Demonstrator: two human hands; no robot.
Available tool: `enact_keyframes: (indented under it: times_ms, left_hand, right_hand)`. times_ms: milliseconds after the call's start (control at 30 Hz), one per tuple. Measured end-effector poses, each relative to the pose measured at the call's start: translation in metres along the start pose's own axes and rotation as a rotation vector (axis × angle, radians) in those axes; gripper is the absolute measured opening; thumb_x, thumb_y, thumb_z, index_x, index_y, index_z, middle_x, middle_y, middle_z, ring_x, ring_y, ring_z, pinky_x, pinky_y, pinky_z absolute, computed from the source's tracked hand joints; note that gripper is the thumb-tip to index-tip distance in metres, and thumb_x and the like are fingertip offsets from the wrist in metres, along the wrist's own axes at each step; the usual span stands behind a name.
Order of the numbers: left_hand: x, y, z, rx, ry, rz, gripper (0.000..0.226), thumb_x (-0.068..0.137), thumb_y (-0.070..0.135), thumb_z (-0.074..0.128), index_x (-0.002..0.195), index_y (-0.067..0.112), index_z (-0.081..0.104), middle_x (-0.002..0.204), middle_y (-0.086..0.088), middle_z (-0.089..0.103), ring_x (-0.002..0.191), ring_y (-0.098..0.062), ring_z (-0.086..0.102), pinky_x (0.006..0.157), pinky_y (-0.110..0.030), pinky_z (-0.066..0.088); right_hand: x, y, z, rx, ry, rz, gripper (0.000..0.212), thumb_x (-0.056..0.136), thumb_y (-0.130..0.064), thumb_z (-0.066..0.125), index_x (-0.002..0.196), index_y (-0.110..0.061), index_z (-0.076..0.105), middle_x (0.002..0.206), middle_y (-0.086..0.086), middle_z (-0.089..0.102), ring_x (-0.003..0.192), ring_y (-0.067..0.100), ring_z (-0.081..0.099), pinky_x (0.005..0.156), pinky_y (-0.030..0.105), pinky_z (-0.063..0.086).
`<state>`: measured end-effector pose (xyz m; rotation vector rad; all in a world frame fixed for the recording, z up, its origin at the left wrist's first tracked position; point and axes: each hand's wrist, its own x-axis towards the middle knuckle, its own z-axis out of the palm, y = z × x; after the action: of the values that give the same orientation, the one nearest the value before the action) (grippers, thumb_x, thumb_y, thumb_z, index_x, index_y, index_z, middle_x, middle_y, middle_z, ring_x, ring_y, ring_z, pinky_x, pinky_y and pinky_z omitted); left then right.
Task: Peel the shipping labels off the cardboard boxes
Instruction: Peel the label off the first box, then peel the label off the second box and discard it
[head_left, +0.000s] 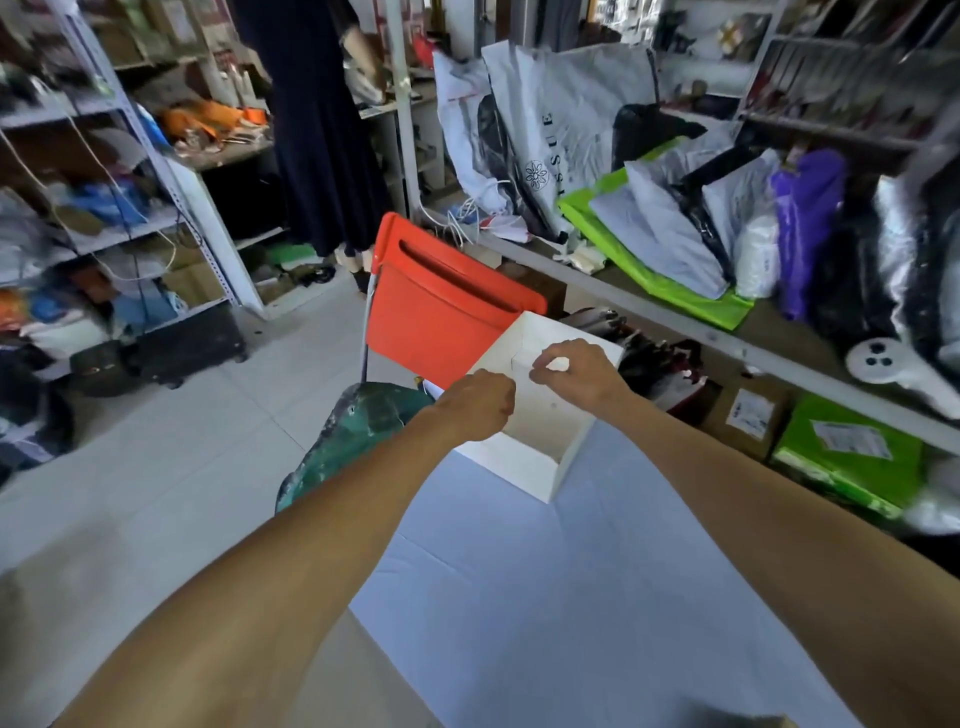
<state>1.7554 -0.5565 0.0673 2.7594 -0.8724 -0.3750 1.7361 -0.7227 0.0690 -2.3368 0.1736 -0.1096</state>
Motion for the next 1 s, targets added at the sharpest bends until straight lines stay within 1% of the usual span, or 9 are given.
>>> enact_keyframes:
  times_ms: [67,167,333,433,600,667,767,900,1000]
  left_hand:
    - [0.004,-0.002,0.0,0.001,0.005,0.01,0.022,0.093,0.009,0.045,0.105,0.005,0.062,0.109,-0.015,0.063,0.099,-0.031,0.058,0.07,-0.031,0.039]
    - [0.008,-0.002,0.001,0.016,0.01,0.015,0.022,0.093,0.01,0.045,0.106,0.006,0.063,0.109,-0.013,0.064,0.097,-0.03,0.059,0.07,-0.03,0.042]
    - [0.009,0.005,0.002,0.019,0.009,0.056,0.022,0.094,0.011,0.046,0.108,0.007,0.063,0.111,-0.013,0.064,0.098,-0.03,0.058,0.079,-0.037,0.05]
    - [0.007,0.015,0.005,0.021,0.012,0.085,0.019,0.094,0.012,0.048,0.106,0.009,0.063,0.109,-0.011,0.064,0.096,-0.029,0.059,0.07,-0.031,0.043]
    - [0.006,0.037,0.015,0.04,-0.012,0.113,0.019,0.093,0.014,0.047,0.103,0.012,0.063,0.11,-0.012,0.062,0.096,-0.031,0.059,0.068,-0.03,0.041]
    - [0.005,0.049,0.022,0.075,-0.043,0.146,0.019,0.092,0.013,0.047,0.103,0.012,0.063,0.11,-0.012,0.062,0.096,-0.032,0.059,0.068,-0.03,0.04]
    - [0.007,0.073,0.034,0.089,-0.097,0.215,0.019,0.089,0.012,0.051,0.103,0.011,0.064,0.11,-0.012,0.063,0.097,-0.032,0.059,0.069,-0.03,0.04]
    - [0.007,0.121,0.051,0.099,-0.158,0.322,0.018,0.088,0.009,0.052,0.101,0.011,0.064,0.11,-0.012,0.062,0.097,-0.03,0.058,0.073,-0.032,0.046]
    - [0.001,0.167,0.068,0.127,-0.188,0.423,0.02,0.088,0.008,0.05,0.101,0.013,0.064,0.111,-0.01,0.062,0.099,-0.028,0.058,0.081,-0.037,0.051]
  right_hand:
    - [0.001,0.005,0.0,-0.062,-0.01,-0.01,0.009,0.077,-0.025,0.075,0.082,-0.018,0.072,0.087,-0.015,0.056,0.088,0.004,0.051,0.069,0.008,0.034]
    - [0.0,0.013,-0.001,-0.155,-0.051,0.001,0.02,0.076,-0.032,0.075,0.089,-0.017,0.072,0.094,-0.009,0.055,0.089,0.006,0.049,0.077,0.019,0.034]
    - [-0.015,0.02,-0.007,-0.219,-0.08,0.015,0.026,0.076,-0.035,0.075,0.094,-0.017,0.071,0.097,-0.008,0.053,0.097,0.01,0.047,0.079,0.022,0.033]
    - [-0.029,0.022,-0.011,-0.233,-0.092,0.03,0.028,0.077,-0.035,0.074,0.097,-0.016,0.07,0.106,-0.004,0.059,0.107,0.014,0.051,0.085,0.024,0.037]
    - [-0.059,0.029,-0.025,-0.258,-0.098,0.08,0.032,0.077,-0.035,0.074,0.102,-0.016,0.069,0.113,0.0,0.061,0.104,0.016,0.054,0.083,0.025,0.04]
    - [-0.073,0.035,-0.032,-0.278,-0.09,0.106,0.035,0.078,-0.035,0.072,0.106,-0.014,0.068,0.116,0.003,0.062,0.109,0.019,0.055,0.088,0.028,0.044]
    - [-0.098,0.047,-0.046,-0.308,-0.077,0.162,0.039,0.081,-0.035,0.07,0.113,-0.014,0.066,0.123,0.003,0.061,0.116,0.021,0.053,0.098,0.034,0.045]
    - [-0.143,0.072,-0.071,-0.37,-0.052,0.259,0.046,0.082,-0.039,0.068,0.119,-0.013,0.063,0.126,0.004,0.06,0.118,0.022,0.052,0.1,0.036,0.044]
    - [-0.187,0.093,-0.097,-0.366,-0.005,0.365,0.048,0.08,-0.04,0.07,0.119,-0.013,0.062,0.123,0.004,0.062,0.114,0.022,0.056,0.097,0.038,0.047]
